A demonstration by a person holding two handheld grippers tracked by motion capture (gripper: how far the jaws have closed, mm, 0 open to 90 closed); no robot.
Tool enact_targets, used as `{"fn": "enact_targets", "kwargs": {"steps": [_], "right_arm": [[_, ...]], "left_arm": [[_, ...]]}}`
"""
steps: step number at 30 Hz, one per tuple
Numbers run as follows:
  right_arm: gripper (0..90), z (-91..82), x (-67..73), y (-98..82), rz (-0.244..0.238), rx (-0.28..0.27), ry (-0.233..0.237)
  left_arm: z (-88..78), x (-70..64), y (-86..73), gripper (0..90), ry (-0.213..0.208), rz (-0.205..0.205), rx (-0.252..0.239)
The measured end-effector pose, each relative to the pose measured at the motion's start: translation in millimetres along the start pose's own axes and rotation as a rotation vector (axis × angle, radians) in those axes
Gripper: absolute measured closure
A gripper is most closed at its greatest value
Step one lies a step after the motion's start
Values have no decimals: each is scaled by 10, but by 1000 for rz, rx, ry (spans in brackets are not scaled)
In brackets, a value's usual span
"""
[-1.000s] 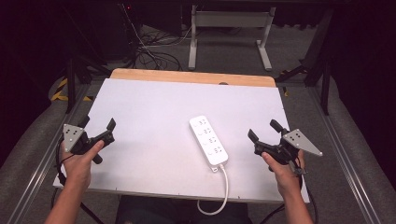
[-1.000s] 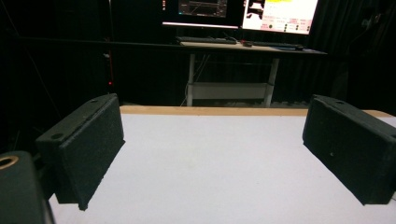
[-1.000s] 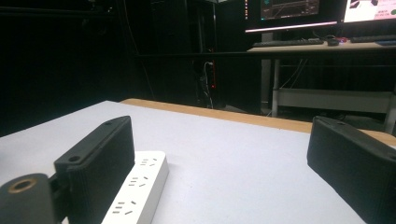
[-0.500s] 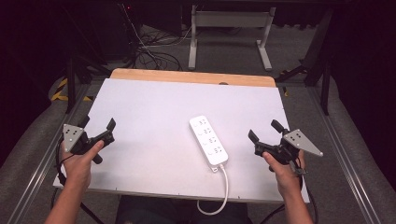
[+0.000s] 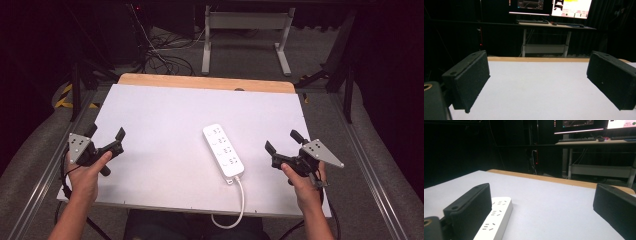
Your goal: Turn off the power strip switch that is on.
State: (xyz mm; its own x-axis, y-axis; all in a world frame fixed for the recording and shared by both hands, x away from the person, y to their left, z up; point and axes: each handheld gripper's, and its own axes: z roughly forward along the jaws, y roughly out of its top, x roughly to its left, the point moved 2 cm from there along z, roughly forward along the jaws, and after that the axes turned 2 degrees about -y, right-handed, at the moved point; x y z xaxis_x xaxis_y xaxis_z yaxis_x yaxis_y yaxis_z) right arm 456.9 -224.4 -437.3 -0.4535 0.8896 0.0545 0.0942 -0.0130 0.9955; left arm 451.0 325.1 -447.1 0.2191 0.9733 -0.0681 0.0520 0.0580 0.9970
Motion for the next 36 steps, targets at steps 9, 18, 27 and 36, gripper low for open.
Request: {"fn": "enact_targets", "kwargs": {"steps": [9,18,27,36], "right_arm": [[28,-15,-3,-9,2,4,-1],[29,-10,-3,-15,3,8,-3],[35,-5,-8,-27,5,15,-3],[37,-12,-13,-29,8,15,-6]], "left_arm": [[14,-27,2,52,-7,7,1],[15,-15,-1,52,-4,3,2],[19,-12,-3,53,-4,1,2],[22,-14,-2,54,-6,1,3]]}}
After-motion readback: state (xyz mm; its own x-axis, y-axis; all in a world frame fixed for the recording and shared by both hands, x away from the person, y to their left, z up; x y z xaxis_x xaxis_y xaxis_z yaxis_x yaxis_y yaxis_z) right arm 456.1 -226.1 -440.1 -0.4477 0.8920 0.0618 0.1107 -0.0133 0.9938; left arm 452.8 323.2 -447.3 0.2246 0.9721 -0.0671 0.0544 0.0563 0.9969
